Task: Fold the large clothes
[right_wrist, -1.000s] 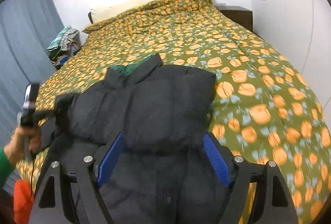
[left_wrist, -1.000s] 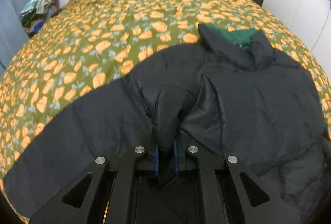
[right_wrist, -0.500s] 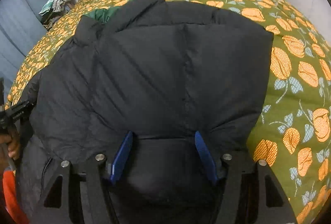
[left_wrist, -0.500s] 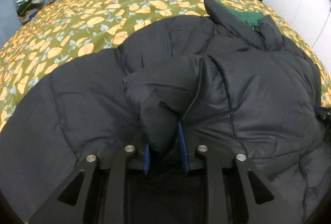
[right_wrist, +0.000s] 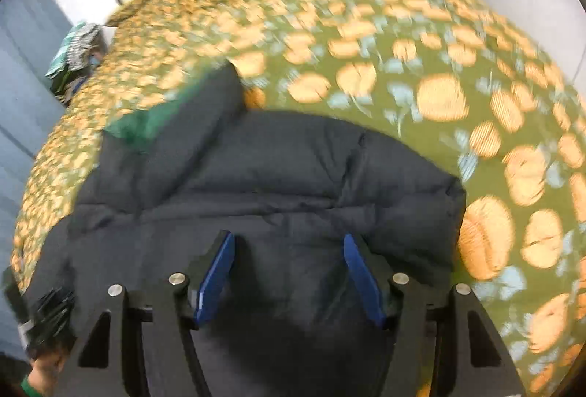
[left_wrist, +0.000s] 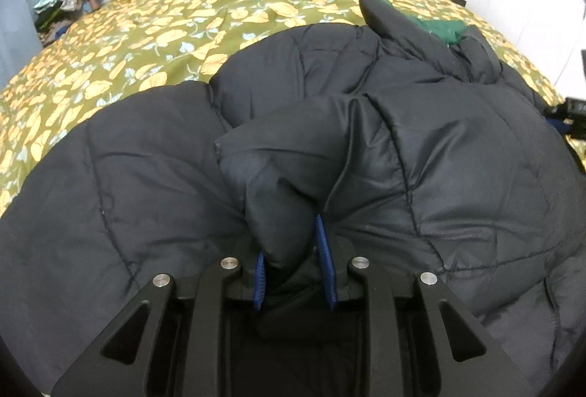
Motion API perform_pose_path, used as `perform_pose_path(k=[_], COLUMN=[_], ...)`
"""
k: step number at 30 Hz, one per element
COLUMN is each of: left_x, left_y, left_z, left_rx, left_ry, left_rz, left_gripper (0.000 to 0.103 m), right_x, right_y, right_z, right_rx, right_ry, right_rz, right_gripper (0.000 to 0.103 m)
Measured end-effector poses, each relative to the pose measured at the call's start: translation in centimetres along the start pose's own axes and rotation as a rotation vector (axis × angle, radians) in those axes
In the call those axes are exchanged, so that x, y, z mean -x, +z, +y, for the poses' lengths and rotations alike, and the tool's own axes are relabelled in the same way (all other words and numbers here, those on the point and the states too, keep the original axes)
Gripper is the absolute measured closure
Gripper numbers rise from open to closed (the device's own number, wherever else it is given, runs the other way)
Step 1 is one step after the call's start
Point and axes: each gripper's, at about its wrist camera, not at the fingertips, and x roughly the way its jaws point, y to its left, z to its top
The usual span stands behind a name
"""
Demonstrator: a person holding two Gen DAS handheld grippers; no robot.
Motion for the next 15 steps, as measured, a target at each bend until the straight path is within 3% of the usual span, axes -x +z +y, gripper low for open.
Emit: perform_pose_path(k=[2,7,12,15], left_x=[-0.1,-0.1,-0.1,-0.1], left_y=[0.0,-0.1,-0.1,-0.1], left_z=[0.1,0.1,0.1,-0.1], left_rx=[-0.002,0.005,0.001,-0.008], left_ry=[0.003,-0.004,0.001,0.012], left_rz=[-0.003,-0.007,-0.007,-0.003], left_gripper=[0.077,0.077,0.077,0.077], right_x=[-0.8,1.9,7.1,6.8], right_y=[-0.6,-2.4,-7.2,-10.4], right_z=[-0.5,0.6,2.2,3.0], right_rx=[-0.026,0.021,0.113,0.152], right_ry=[0.006,-0.013,0.033,0.006], right_rz=[0.001,0.001,-0.008,0.032], right_gripper=[0.041,0.041,0.04,0.039])
